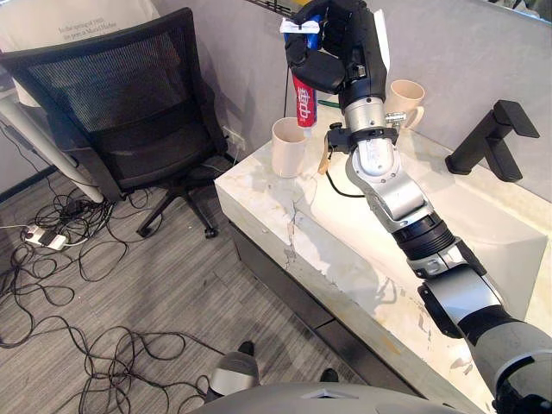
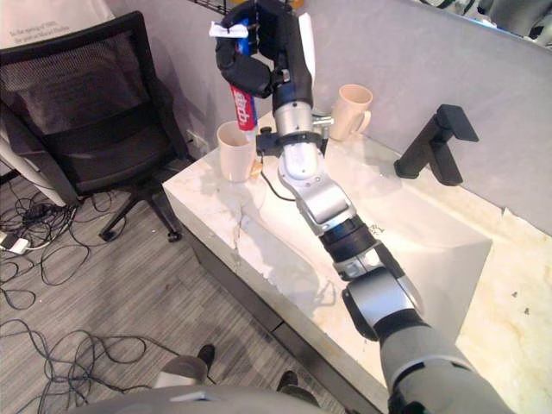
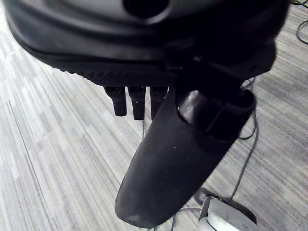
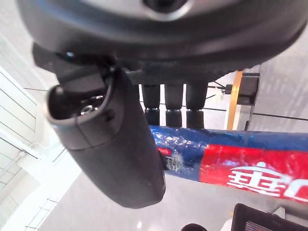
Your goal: Organize the bathroom.
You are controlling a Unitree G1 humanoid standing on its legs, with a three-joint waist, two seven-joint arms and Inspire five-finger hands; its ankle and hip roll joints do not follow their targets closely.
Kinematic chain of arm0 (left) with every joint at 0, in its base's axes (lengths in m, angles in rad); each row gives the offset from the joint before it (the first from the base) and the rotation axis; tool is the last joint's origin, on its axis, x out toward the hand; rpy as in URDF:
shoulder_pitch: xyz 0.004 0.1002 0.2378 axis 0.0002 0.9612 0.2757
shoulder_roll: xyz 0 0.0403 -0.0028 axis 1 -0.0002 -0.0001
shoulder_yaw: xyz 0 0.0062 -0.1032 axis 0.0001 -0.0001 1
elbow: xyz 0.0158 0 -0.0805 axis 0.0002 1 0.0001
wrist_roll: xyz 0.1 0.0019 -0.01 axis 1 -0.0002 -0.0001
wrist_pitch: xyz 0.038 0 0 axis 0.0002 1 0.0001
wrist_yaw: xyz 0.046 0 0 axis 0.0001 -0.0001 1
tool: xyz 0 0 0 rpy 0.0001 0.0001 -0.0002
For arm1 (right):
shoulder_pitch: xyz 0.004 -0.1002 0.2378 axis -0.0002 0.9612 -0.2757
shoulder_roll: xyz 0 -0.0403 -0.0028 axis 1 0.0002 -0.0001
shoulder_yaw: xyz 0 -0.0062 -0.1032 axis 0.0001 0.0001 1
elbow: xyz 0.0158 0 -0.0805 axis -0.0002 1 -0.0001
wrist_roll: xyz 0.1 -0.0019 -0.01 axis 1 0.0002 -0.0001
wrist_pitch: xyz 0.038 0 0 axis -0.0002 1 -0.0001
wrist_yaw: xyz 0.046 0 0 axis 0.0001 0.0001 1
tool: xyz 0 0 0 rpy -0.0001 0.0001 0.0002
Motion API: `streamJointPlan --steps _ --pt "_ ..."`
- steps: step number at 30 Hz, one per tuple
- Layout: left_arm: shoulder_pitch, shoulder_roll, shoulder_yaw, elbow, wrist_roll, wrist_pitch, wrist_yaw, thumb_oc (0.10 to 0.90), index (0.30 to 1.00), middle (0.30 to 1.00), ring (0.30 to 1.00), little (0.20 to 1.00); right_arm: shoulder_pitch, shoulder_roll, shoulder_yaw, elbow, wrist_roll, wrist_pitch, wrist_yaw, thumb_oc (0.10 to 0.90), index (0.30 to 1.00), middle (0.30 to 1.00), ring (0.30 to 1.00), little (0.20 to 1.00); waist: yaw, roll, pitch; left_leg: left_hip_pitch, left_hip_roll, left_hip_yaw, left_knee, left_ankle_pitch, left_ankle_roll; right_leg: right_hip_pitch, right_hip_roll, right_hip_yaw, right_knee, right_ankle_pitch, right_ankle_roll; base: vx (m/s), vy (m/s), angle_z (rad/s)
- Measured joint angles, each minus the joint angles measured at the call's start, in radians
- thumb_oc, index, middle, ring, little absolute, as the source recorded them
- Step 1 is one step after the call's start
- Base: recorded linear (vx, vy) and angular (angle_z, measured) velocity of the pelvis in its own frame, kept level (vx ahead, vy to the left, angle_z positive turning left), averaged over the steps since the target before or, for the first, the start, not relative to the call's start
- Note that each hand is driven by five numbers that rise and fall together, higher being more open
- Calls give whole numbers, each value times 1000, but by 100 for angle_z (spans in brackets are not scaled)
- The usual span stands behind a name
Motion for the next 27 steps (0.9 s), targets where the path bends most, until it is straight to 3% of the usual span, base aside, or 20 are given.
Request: streamJointPlan --steps 10,21,27 --pt "0 0 17 0 -2 0 0 800 900 900 900 900 0 0 0 -53 50 -4 17 400 300 300 300 300 -3 -12 -5 0 1 4 0 0 0 -1 1 3 0 0 0 0 0 0" --pt "3 -2 28 7 -44 -3 -1 800 900 900 900 900 2 1 0 -194 64 -3 53 400 300 300 300 300 -2 -55 -30 -18 -1 14 34 -29 4 -4 0 12 0 -1 -1 -4 40 -2" --pt "6 -8 28 20 -54 -8 2 800 900 900 900 900 2 4 3 -196 64 -3 63 400 300 300 300 300 2 -59 -34 -34 -2 12 61 -42 3 -5 0 10 0 -1 -2 4 10 1"
